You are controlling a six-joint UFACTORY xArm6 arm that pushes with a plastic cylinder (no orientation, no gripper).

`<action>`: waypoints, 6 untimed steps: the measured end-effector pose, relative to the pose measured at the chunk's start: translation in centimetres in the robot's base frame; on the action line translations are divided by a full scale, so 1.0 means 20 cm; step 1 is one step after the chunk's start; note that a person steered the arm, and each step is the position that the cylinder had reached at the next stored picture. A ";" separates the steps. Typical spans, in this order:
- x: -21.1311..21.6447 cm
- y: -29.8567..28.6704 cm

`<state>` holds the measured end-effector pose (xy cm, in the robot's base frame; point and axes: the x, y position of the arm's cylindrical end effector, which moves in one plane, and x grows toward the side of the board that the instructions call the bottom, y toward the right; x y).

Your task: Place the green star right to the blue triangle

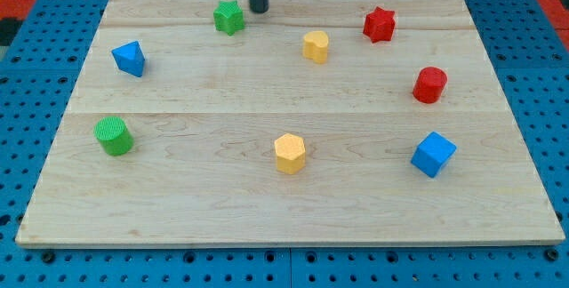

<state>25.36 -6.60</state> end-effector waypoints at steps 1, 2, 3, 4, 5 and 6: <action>-0.01 -0.10; -0.23 -0.06; -0.10 -0.37; 0.11 -0.47; 0.00 -0.39; -0.10 -0.27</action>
